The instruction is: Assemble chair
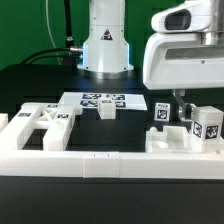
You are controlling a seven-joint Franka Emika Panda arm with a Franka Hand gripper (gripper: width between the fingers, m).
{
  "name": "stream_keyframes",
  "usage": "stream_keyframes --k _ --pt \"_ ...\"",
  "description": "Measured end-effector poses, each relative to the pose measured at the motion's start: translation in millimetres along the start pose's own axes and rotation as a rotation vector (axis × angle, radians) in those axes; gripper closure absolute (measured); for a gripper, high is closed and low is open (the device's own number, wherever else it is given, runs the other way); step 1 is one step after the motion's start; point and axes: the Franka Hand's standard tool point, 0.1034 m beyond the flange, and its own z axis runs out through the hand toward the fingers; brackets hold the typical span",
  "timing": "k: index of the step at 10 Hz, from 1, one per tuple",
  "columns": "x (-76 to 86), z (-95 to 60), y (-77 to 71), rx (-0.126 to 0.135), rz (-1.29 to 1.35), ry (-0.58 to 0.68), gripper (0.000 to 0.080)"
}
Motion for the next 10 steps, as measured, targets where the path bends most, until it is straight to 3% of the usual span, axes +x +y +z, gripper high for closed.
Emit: stream_keyframes --k 5,7,8,9,10 --pt "-0.6 2.3 4.3 -0.007 -0.254 0.0 0.0151" --pt "-0.6 2.3 4.4 -0.007 -0.253 0.0 0.0397" --pt "-0.6 2.3 4.5 -0.007 -0.253 0.0 0.0397" --pt "-0.6 2.3 4.5 -0.007 -0.249 0.0 0.0515" --pt "-0.6 2.3 4.5 -0.006 -0.217 0.0 0.0515"
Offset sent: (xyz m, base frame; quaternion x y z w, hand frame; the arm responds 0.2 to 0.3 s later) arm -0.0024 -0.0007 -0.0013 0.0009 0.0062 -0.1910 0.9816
